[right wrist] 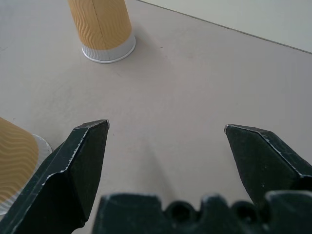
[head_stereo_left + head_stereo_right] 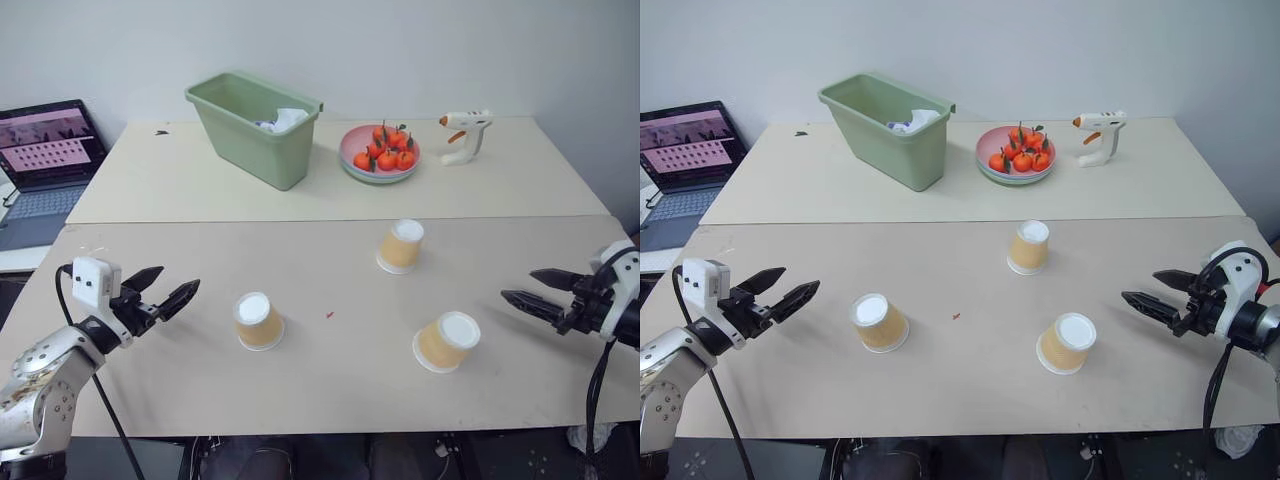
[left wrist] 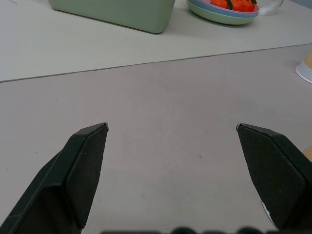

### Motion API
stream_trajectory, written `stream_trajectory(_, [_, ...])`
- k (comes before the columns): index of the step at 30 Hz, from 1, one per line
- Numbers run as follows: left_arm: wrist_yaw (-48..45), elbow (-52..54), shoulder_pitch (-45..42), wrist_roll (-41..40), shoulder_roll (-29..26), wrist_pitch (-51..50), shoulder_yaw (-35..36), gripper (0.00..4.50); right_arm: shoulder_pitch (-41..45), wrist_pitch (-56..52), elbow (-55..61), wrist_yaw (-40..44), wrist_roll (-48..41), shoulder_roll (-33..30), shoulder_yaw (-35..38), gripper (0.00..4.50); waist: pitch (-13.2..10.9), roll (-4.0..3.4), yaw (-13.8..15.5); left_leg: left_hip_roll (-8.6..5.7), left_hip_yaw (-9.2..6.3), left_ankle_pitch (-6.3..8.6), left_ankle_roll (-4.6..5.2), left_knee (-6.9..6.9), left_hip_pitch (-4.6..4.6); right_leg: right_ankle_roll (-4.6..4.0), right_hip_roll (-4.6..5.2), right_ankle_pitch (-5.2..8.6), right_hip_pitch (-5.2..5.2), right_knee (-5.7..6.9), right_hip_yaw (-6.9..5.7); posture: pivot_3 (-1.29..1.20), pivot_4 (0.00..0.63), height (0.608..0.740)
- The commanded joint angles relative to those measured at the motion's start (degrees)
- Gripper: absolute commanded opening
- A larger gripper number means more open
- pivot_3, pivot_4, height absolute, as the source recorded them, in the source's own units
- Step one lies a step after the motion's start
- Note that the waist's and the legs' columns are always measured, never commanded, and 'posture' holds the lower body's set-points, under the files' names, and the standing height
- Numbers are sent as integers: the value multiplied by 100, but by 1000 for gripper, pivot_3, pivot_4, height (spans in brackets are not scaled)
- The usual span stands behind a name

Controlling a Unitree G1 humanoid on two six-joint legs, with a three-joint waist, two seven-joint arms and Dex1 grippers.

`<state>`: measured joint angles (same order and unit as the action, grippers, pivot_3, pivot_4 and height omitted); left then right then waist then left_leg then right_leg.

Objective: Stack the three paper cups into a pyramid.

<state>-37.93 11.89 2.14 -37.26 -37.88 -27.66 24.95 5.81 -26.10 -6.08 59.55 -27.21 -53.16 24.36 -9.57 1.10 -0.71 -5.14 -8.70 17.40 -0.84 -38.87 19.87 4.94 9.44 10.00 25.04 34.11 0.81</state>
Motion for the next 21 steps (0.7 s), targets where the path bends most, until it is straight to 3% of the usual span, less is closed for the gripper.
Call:
stream_trajectory(1, [-235, 231, -30, -163, -162, -33, 145, 4500, 154, 81, 193, 14, -73, -65, 79, 4468, 0, 0, -1, 0, 0, 0, 0, 0, 0, 0, 0, 0, 0, 0, 0, 0, 150, 725])
stream_trajectory(5, [-737, -64, -828, -409, -661, -342, -13, 4500, -156, 304, 484, 144, 169, -264, 42, 4468, 0, -1, 1, 7, 4, 0, 0, 0, -2, -1, -9, -1, 0, 2, 2, 0, 150, 725])
stream_trajectory(11, [-1154, -574, -2105, -364, -836, -433, -482, 4500, -822, 351, 967, 165, 203, -299, 441, 4468, 1, -2, 103, 3, 11, 0, -2, -8, 1, 4, -8, -6, -3, -4, 3, 0, 150, 725])
stream_trajectory(17, [-1694, -1231, -3740, -173, -562, -368, -1351, 4500, -1660, -48, 1608, 288, -100, -259, 1217, 4468, -1, 6, 109, 3, 15, -11, -20, -13, 9, 5, -10, -14, -2, -5, 4, 0, 150, 725])
stream_trajectory(21, [-2049, -1371, -4298, -125, -172, -355, -1815, 4500, -2221, -404, 2305, 247, -321, -67, 1646, 4468, 1, 3, 81, 4, 17, -4, -8, -14, 2, 6, -10, -16, -7, -6, 6, 0, 150, 725])
